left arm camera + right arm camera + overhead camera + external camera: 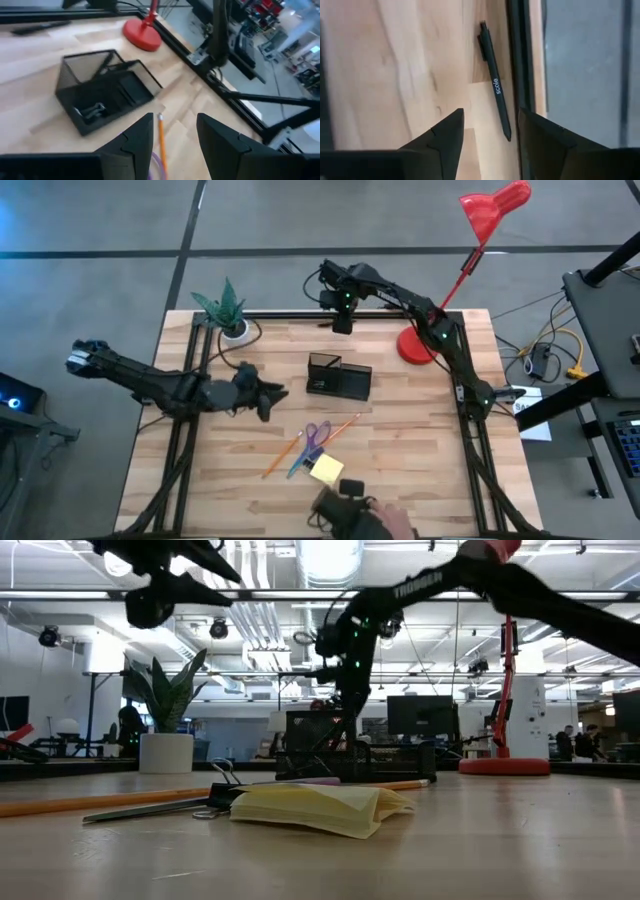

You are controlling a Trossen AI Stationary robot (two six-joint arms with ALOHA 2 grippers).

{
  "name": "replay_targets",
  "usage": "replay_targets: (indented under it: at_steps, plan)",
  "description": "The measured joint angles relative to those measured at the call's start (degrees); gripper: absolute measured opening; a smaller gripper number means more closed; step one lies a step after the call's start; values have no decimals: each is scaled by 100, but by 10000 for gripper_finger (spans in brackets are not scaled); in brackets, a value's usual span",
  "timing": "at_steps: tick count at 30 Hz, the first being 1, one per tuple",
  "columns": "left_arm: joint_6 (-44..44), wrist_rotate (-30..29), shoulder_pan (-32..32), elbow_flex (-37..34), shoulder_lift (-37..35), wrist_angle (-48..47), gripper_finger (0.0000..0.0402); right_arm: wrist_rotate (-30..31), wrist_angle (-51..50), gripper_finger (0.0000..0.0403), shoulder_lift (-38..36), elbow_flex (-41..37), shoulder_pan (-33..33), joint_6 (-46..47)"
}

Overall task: Pick and place office supplies into organizer
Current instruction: Put the black pen into the black desk organizer

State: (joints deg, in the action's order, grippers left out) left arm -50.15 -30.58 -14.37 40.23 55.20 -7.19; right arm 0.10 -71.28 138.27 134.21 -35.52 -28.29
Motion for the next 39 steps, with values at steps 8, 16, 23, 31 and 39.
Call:
replay_targets:
  at_steps: [8, 16, 23, 31, 39]
  plan:
    - [1233, 1896, 1596, -4, -9, -1, 136, -11, 78, 156, 343, 55, -178, -524]
    - [1502, 3152, 2860, -4, 154, 2, 136, -13, 549, 138, 492, 52, -427, -793]
    - [1783, 3538, 3261, -7, 380, 12, 136, -259, 578, 136, 706, 48, -414, -796]
    - [1835, 3850, 3468, -7, 551, 7, 136, -346, 598, 136, 812, 17, -385, -746]
    - [1967, 3957, 3785, -4, 546, 23, 136, -359, 598, 136, 812, -37, -379, -608]
